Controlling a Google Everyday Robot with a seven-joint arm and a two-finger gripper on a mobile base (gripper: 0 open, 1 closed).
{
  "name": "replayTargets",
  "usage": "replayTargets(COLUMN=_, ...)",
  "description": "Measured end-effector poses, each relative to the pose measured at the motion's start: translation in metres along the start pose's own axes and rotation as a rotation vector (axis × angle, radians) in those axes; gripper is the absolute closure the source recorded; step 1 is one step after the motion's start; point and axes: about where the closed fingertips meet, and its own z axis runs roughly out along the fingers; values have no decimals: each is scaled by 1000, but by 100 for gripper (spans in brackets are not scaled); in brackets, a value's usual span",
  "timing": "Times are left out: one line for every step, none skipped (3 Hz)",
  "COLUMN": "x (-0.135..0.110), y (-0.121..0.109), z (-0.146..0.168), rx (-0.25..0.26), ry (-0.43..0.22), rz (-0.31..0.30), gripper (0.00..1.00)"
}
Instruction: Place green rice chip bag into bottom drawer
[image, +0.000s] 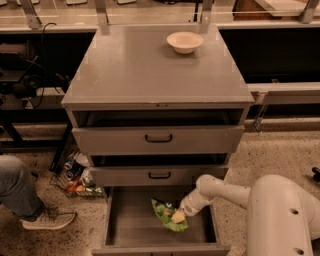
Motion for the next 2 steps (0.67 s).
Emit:
replayTargets(x=3, y=-4, z=11, rx=-33, ry=-8, rz=15, gripper=82)
replayTargets(x=6, y=-6, z=17, rx=-57, ry=-14, rz=21, gripper=59)
